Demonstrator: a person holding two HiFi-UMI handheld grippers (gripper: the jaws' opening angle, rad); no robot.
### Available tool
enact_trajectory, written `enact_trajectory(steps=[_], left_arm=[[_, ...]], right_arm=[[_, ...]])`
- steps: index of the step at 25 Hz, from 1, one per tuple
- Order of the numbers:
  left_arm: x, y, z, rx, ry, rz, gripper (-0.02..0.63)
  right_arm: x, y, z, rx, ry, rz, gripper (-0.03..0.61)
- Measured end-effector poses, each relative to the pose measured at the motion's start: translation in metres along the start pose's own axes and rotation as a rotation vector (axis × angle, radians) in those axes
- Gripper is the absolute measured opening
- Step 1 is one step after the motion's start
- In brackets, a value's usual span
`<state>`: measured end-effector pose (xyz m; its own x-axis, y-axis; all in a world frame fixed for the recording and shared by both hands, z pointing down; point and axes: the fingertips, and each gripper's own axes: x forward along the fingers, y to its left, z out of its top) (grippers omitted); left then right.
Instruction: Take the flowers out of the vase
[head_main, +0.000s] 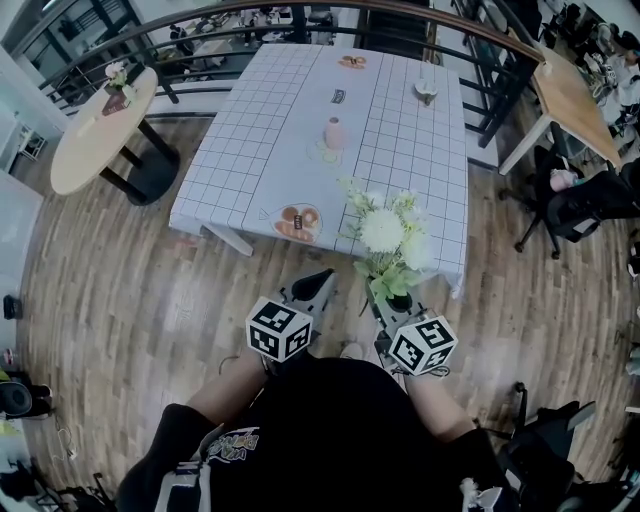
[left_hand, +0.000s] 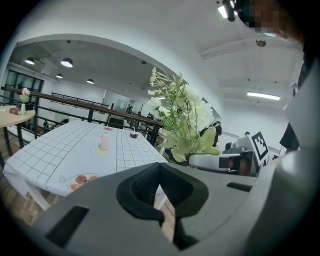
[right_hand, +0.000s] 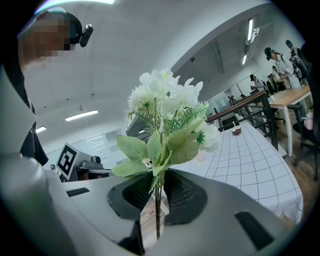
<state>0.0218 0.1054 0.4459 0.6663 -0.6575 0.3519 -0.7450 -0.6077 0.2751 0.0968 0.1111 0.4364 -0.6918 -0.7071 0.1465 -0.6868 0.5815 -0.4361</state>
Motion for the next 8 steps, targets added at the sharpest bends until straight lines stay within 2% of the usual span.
enact_trajectory(steps=[8], left_arm=[[-0.0011, -0.002, -0.0026, -0.008, 0.002, -0.005, 0.008]], right_arm=[[-0.0012, -0.0003, -0.002, 0.002, 0.005, -0.006, 0.067]])
